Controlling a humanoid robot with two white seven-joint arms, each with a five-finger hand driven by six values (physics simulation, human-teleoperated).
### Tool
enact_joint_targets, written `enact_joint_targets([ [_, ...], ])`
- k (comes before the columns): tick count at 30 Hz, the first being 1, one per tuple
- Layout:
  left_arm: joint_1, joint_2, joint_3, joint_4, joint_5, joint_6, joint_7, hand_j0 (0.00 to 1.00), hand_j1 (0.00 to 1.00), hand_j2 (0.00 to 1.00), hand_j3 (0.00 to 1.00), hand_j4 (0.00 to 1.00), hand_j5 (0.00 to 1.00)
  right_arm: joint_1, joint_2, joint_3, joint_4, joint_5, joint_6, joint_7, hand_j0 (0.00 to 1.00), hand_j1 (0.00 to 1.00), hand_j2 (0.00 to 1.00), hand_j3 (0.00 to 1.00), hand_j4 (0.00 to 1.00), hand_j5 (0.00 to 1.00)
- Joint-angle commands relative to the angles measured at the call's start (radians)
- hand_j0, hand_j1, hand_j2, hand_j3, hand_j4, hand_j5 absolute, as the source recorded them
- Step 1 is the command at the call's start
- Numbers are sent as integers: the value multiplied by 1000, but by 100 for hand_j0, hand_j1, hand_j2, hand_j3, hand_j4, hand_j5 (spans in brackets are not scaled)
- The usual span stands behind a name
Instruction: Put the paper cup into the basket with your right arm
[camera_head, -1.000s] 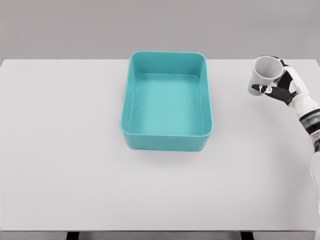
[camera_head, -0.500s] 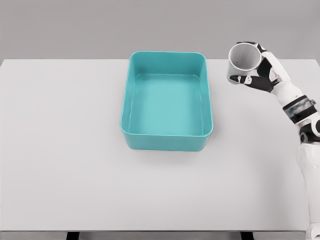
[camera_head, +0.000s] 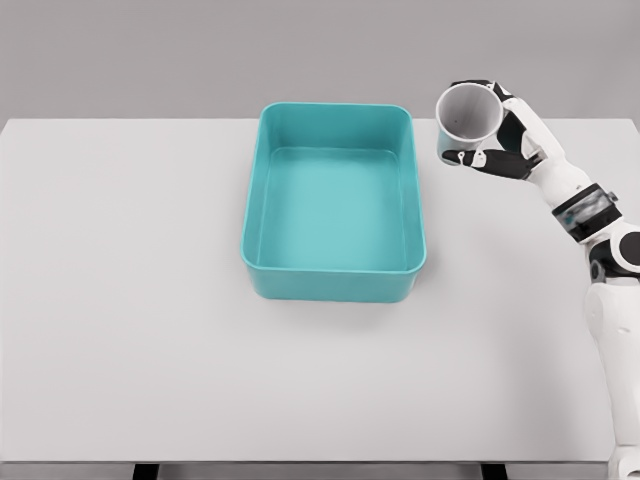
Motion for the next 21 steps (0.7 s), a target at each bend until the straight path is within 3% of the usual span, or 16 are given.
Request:
enact_joint_targets([
  [1,0,0,0,0,0,0,0,100,100,100,100,100,100,0,0,0,-2,-7,1,0,61,61,61,61,61,61],
  [2,0,0,0,0,0,0,0,100,100,100,100,100,100,-27,34,61,-58,109,-7,0,61,61,61,61,61,61],
  [9,0,0,0,0,0,0,0,100,100,100,100,100,100,-41,56,69,-58,147,-7,0,61,61,61,61,61,61],
  [13,0,0,0,0,0,0,0,100,100,100,100,100,100,-64,58,117,-60,180,-10,0,61,61,61,61,61,61],
  [21,-2,0,0,0,0,0,0,100,100,100,100,100,100,-95,55,200,-98,323,-9,0,61,61,61,61,61,61],
])
